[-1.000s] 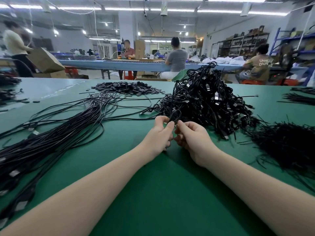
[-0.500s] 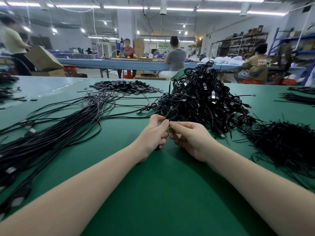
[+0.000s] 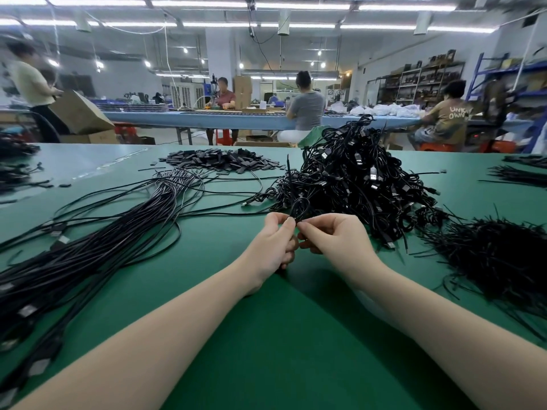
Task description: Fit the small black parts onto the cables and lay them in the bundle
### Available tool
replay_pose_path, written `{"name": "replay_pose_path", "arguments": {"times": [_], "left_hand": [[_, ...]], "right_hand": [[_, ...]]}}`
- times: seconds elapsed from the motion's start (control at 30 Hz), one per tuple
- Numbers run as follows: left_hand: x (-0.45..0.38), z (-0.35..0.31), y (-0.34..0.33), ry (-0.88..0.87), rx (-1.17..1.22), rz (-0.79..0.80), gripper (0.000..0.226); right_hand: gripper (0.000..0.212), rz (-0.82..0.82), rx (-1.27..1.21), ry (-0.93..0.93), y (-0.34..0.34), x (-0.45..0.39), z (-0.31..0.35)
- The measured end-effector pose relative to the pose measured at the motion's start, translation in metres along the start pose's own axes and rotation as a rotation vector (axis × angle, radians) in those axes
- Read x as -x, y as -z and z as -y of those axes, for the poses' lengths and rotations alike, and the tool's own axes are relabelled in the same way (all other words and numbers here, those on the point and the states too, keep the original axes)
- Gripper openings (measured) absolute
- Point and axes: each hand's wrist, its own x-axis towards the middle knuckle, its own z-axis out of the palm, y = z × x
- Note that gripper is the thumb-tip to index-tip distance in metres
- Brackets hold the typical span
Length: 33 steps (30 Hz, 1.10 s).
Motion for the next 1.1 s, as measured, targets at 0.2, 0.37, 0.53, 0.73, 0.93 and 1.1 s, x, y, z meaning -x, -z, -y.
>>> {"name": "replay_pose_path", "arguments": {"times": [0.2, 0.37, 0.53, 0.73, 0.93, 1.1], "left_hand": [[0.002, -0.001, -0.005, -0.033, -0.045, -0.08, 0.021], [0.003, -0.004, -0.004, 0.004, -0.083, -0.057, 0.03], [0.005, -0.007, -0.003, 0.031, 0.056, -0.039, 0.044], [0.008, -0.004, -0.001, -0.267, -0.189, -0.163, 0.032], [0.012, -0.007, -0.003, -0.306, -0.084, -0.148, 0.033], [0.007, -0.006, 0.002, -0.106, 0.062, -0.156, 0.042]], "right_hand": [[0.017, -0.127, 0.393, 0.26, -0.002, 0.003, 0.003], [0.014, -0.095, 0.45, 0.252, 0.0, 0.003, 0.004], [0.01, -0.143, 0.56, 0.292, 0.007, 0.005, 0.006], [0.011, -0.126, 0.713, 0.355, 0.009, 0.009, 0.005], [0.013, -0.195, 0.748, 0.454, 0.008, 0.009, 0.004], [0.011, -0.134, 0.787, 0.568, 0.009, 0.008, 0.007]]}}
